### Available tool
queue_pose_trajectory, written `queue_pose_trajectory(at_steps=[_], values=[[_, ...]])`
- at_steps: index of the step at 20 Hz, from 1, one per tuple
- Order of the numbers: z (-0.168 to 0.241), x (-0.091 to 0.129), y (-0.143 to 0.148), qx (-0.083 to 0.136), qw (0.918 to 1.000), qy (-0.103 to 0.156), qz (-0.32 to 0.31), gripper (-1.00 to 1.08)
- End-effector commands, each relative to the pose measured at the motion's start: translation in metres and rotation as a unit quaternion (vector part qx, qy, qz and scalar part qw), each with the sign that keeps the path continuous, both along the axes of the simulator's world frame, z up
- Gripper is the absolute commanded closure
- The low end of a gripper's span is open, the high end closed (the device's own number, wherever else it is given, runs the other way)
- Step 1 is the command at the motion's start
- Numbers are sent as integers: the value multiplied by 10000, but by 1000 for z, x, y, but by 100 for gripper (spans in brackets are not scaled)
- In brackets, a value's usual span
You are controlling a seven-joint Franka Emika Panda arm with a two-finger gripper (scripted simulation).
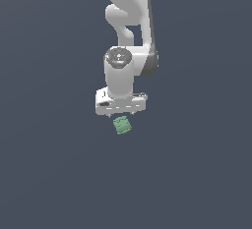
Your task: Pick up the object and move it to a goal position.
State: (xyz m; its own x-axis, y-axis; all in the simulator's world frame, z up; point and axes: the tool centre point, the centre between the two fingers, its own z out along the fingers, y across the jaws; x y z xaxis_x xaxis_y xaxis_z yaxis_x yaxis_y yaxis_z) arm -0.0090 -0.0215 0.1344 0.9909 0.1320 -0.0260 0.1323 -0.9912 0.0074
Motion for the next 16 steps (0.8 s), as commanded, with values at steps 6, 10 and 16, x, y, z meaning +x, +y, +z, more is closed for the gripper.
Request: queue_pose_trajectory(at_steps=[6,10,16], values=[[-28,-2,1,40,9965,-68,832,-92],[-38,-3,2,56,9936,-94,1121,-92],[-45,-4,2,69,9909,-114,1336,-92]])
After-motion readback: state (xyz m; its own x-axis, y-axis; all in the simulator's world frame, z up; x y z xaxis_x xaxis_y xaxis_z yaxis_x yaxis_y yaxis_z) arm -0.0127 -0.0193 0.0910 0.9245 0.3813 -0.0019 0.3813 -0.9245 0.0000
